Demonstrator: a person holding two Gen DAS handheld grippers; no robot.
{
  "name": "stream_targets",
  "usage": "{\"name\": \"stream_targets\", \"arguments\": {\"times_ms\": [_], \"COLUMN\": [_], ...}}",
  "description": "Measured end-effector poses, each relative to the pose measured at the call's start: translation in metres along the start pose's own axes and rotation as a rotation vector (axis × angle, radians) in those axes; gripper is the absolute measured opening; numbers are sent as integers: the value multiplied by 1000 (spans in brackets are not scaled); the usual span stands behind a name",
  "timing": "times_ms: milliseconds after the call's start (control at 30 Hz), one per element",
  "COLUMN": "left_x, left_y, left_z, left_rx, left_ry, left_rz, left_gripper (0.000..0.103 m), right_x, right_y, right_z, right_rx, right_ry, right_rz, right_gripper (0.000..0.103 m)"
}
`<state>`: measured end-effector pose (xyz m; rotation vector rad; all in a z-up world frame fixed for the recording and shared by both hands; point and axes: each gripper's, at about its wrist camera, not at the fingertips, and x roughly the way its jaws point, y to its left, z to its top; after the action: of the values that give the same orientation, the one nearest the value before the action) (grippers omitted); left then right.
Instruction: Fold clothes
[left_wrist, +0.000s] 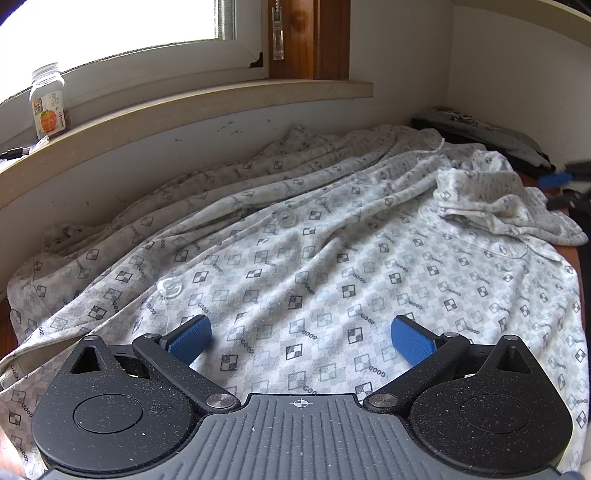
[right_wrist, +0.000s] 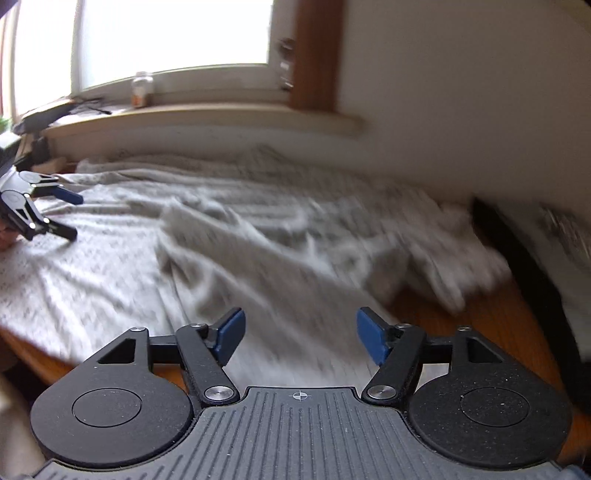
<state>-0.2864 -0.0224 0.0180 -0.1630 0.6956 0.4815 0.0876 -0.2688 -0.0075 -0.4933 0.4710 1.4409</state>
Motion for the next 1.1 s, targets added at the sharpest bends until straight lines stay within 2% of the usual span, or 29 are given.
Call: {"name": "stream_targets", "arguments": {"times_ms": [133,367,400,433,500,533,567,600,767,900,1100], "left_x": [0,0,0,0,0,0,0,0,0,0,0], "left_y": [0,0,0,0,0,1,1,1,0,0,1], "left_z": [0,0,0,0,0,0,0,0,0,0,0], "left_rx": [0,1,1,1,1,1,0,0,0,0,-3], "left_ry": [0,0,0,0,0,0,0,0,0,0,0], "left_rz": [0,-1,-1,-1,-1,-1,-1,-1,0,0,4], "left_gripper": [103,103,103,103,103,103,103,103,103,103,103], "right_x": [-19,-23,-23,-22,-22,-21,-21,-21,-21,-1,29], "right_y": [-7,2,1,0,-2,-5,-6,-6,2,38,92], "right_z": [-28,-45,-45,-44,-42,-40,-37,-33,9,65,145], "right_rx": [43,19,26,31,38,47,45,32,-38,-141,-293], "right_ry": [3,19,16,13,12,18,18,10,-78,-159,-268], "right_rz": [49,64,68,69,65,73,75,64,12,68,154], "right_gripper": [73,73,70,65,32,23,7,7,5,1,1]}}
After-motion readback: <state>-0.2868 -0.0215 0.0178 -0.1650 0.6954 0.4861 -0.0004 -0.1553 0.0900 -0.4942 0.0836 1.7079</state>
